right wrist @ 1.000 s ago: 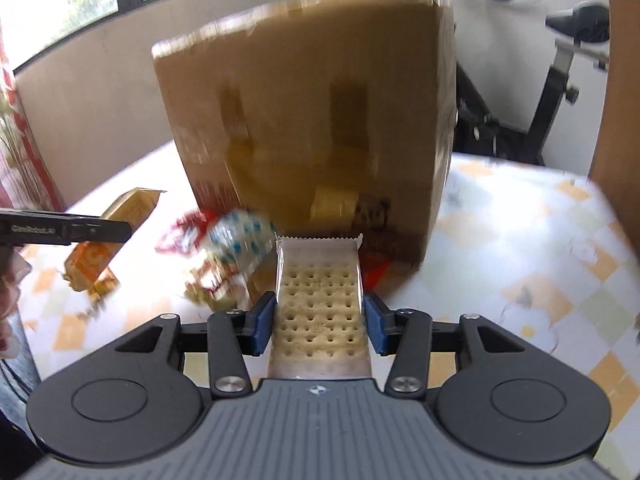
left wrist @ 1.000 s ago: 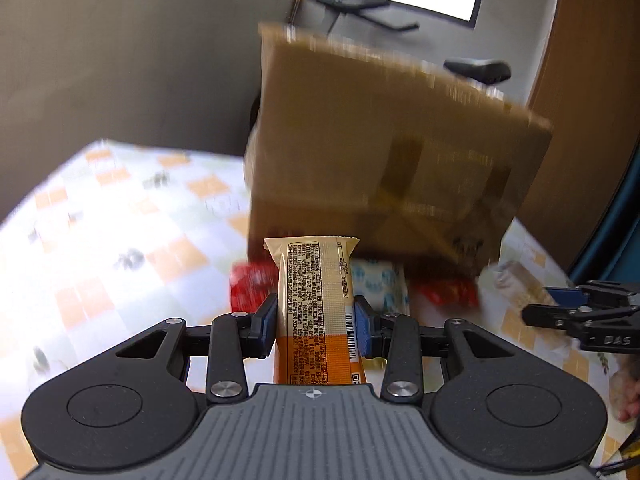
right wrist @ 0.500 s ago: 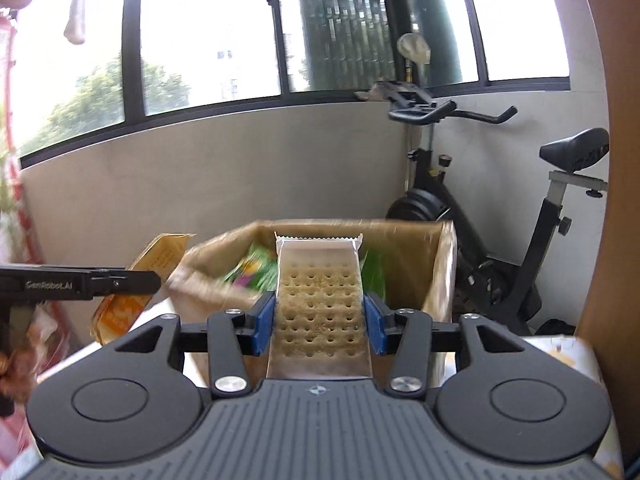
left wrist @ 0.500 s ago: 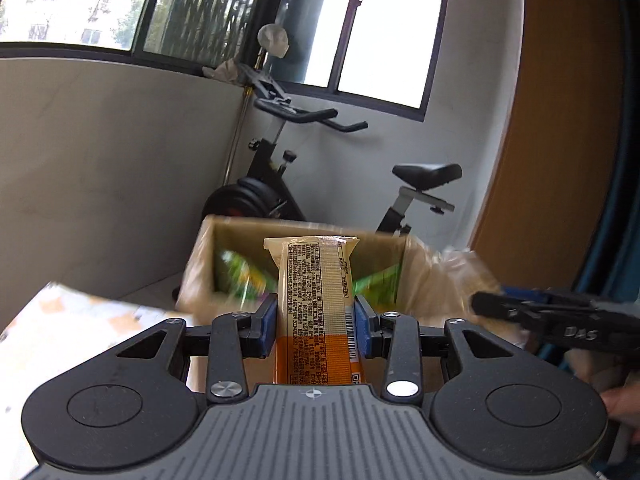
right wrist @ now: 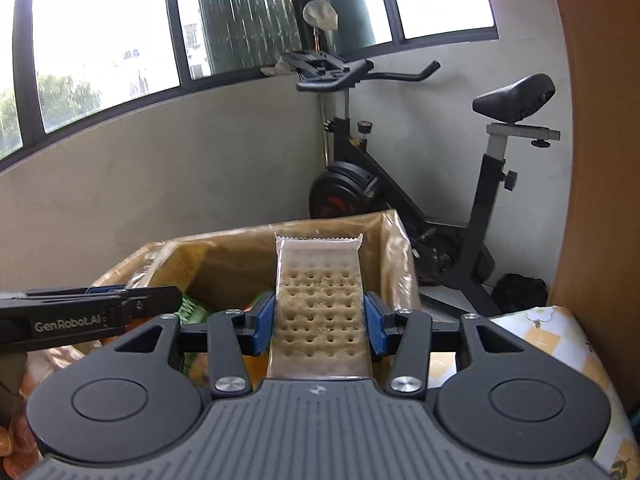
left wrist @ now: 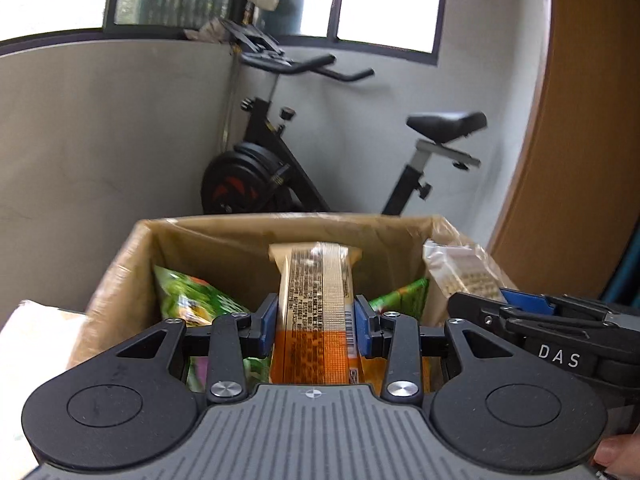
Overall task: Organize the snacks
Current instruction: 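Lift wafer bar with left tool while right tool lifts cracker pack, drop both into box, then grasp yellow candy packet with left tool while right tool grasps small clear packet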
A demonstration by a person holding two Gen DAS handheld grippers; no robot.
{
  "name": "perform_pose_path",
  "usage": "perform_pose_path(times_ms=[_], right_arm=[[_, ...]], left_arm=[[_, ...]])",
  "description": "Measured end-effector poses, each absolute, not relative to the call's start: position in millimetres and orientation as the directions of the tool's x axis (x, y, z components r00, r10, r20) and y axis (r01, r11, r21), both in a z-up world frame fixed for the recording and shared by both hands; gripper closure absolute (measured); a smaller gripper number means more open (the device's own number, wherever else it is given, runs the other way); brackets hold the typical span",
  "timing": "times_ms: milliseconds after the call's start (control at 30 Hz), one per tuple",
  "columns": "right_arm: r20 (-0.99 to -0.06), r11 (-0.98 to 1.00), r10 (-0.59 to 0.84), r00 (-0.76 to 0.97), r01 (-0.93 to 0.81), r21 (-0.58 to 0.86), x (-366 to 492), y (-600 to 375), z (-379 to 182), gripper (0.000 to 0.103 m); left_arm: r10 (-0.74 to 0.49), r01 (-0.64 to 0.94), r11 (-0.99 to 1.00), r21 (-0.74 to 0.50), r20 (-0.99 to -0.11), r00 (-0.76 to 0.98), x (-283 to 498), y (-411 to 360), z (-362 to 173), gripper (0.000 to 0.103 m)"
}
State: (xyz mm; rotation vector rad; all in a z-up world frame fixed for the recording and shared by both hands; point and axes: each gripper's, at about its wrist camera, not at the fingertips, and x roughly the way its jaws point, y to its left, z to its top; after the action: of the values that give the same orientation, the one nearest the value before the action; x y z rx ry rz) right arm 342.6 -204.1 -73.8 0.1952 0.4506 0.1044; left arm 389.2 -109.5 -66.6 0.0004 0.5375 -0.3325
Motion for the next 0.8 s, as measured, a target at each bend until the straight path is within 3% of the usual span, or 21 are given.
perform_pose_path(times_ms=[133, 200, 567, 800], right_arm=[[-0.411, 0.976, 0.150, 0.899, -0.069, 0.206, 336.5, -206.8, -77.6, 0.052], [-0.391, 0.971, 0.171, 0.904, -0.089, 0.221, 328.3, -208.9, -78.6, 0.045], [-0.242, 0.976, 0.204, 0.949, -0.176, 0.129, 254.3, -191.8, -87.1, 0.045], [-0.214, 0.972, 0.230, 0.949, -0.213, 0.100, 225.1, -175.2, -100.9, 0.045]], left_arm=[[-0.299, 0.314, 0.948, -0.058, -0.505, 0.810, 388.1, -98.6, -75.9, 0.036], [-0.301, 0.308, 0.949, -0.071, -0.503, 0.810, 385.6, -91.7, -75.9, 0.036], [-0.320, 0.298, 0.947, -0.120, -0.436, 0.841, 321.9, -21.3, -62.5, 0.036], [-0.260, 0.224, 0.966, -0.132, -0.487, 0.834, 270.1, 30.0, -92.4, 0.036]])
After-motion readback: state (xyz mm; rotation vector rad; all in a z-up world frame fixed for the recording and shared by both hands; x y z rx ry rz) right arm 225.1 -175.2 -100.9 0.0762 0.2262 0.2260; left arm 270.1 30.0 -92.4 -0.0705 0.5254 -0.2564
